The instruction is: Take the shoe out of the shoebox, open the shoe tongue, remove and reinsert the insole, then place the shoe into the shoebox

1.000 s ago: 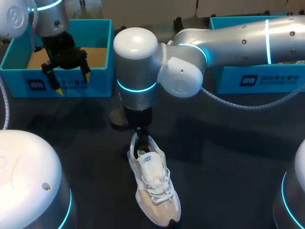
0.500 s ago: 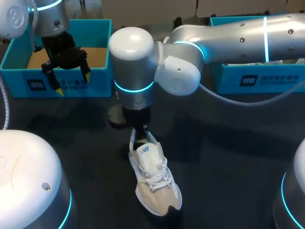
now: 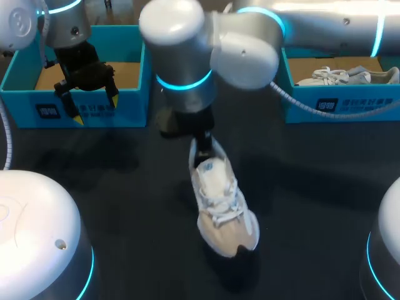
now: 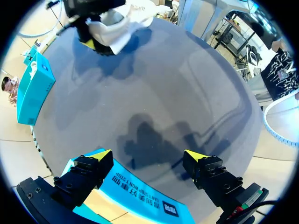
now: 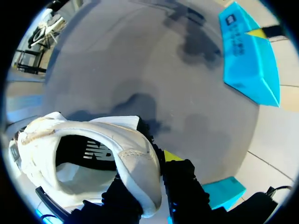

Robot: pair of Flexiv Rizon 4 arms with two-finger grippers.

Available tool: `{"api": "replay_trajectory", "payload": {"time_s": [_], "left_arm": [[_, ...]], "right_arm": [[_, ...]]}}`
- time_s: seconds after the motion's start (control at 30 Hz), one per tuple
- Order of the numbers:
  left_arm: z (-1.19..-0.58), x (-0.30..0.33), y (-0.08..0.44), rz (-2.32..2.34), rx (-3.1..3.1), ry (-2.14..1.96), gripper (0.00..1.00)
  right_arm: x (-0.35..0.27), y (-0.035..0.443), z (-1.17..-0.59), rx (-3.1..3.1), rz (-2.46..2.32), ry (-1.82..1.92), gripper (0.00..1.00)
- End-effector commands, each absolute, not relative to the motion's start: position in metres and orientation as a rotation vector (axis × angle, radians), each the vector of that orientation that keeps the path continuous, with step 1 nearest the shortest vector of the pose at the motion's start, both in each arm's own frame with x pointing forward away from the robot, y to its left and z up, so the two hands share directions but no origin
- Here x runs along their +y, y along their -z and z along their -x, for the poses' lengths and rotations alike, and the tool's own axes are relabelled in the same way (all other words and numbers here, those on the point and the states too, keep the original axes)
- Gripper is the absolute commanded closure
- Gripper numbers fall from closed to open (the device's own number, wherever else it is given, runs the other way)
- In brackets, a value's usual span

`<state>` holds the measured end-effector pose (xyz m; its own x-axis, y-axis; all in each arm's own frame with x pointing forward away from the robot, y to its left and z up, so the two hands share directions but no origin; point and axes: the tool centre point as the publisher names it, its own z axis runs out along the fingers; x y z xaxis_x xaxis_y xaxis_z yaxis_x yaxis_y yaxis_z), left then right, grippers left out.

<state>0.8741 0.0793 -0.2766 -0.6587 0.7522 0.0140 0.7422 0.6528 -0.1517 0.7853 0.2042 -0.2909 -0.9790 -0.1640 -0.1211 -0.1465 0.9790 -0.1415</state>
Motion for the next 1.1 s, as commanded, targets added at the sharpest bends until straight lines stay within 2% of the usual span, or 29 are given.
{"api": "replay_trajectory", "payload": {"time_s": [0.03, 0.57, 1.1], "left_arm": [[-0.874, 0.08, 0.277, 1.263, -2.786, -0.2, 0.0], [-0.874, 0.08, 0.277, 1.263, -2.786, -0.2, 0.0], [-0.874, 0.08, 0.277, 1.263, -2.786, -0.2, 0.0]], "right_arm": [[0.174, 0.242, -0.783, 2.982, 0.239, 0.101, 1.0], [0.173, 0.248, -0.778, 3.002, 0.163, 0.05, 1.0], [0.056, 0.186, -0.814, 2.95, 0.181, 0.204, 1.0]]}}
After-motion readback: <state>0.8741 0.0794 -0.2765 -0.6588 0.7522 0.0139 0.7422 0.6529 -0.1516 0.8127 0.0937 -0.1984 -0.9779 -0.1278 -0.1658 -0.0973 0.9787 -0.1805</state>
